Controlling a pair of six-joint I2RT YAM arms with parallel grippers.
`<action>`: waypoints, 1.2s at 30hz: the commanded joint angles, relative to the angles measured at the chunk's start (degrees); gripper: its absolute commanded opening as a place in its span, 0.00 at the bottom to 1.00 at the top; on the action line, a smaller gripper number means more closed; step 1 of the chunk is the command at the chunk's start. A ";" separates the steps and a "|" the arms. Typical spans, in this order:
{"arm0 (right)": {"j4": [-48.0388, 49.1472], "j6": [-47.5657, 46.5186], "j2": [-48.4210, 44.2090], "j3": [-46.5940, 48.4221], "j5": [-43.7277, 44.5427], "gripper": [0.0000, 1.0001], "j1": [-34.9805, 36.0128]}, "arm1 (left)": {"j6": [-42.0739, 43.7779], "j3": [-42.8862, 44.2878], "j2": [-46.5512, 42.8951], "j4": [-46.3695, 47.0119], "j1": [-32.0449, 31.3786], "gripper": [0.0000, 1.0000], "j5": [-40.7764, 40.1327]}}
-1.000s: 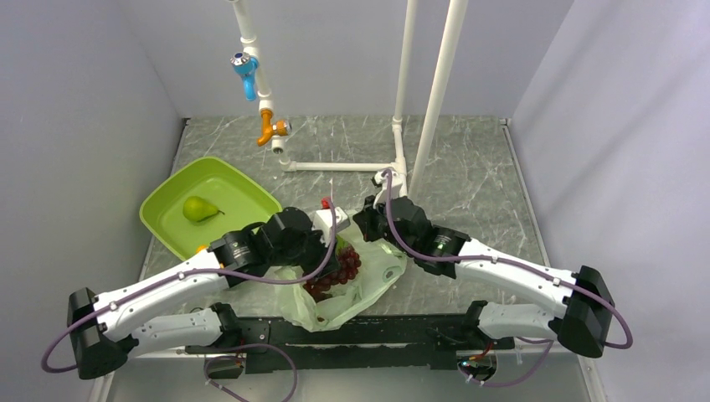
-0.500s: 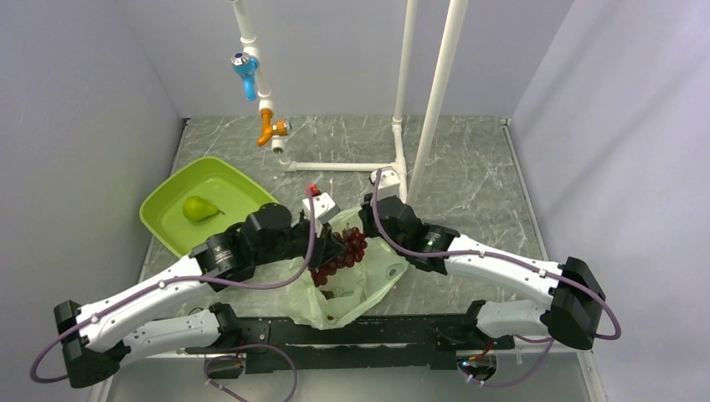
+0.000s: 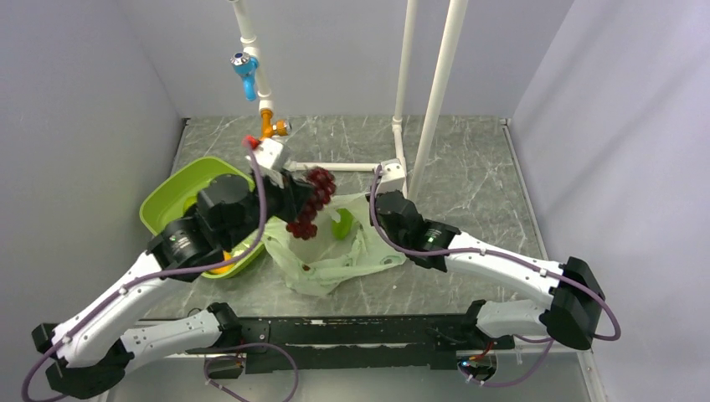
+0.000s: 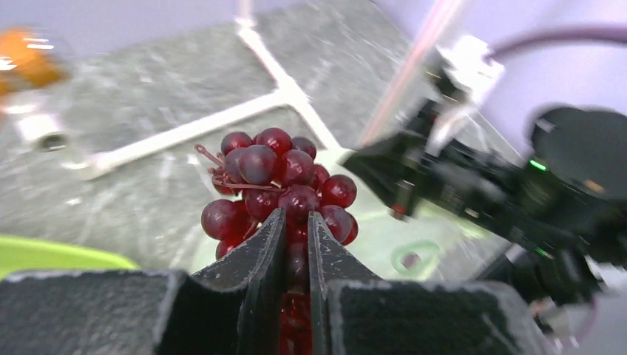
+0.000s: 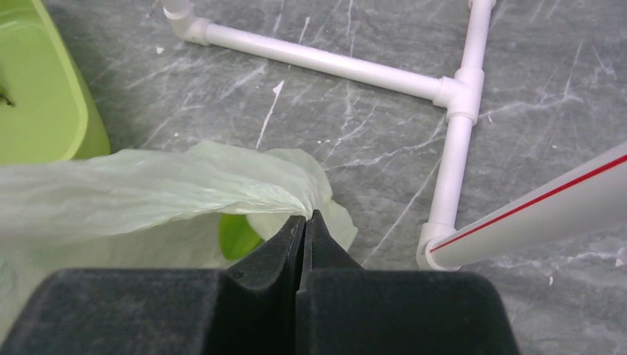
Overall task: Take the fake fruits out of the plastic bag
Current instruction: Place the fake fruit in the bin.
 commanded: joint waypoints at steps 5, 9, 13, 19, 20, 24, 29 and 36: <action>2.88 0.67 -3.14 -2.02 -2.95 0.00 -0.30 | 0.25 0.74 -8.52 -10.27 15.97 0.00 -7.12; 1.08 1.96 -2.19 -2.35 -2.03 0.00 -0.42 | 2.17 2.14 -8.72 -15.04 21.81 0.00 -7.50; 0.94 1.85 -3.57 -3.44 -2.19 0.00 -0.38 | 3.45 3.77 -4.52 -23.51 24.30 0.00 -20.04; -0.09 1.44 -5.85 -2.85 -4.57 0.00 -0.43 | 7.22 -1.53 -1.91 -19.92 32.60 0.00 -23.08; -0.19 1.18 -5.99 -2.85 -5.01 0.00 -0.41 | 7.32 -2.43 -2.69 -18.60 34.34 0.00 -22.02; -1.70 0.11 -5.59 -1.72 -4.77 0.00 -0.43 | 5.94 -6.04 -6.12 -13.41 39.36 0.00 -18.12; -0.03 -0.90 -4.47 -2.46 -3.51 0.00 -0.47 | 4.88 -2.54 -7.22 -12.08 40.56 0.00 -17.33; 1.09 -0.79 -0.33 -0.90 -4.93 0.00 -0.58 | 2.65 18.27 -1.66 -18.24 42.29 0.00 2.57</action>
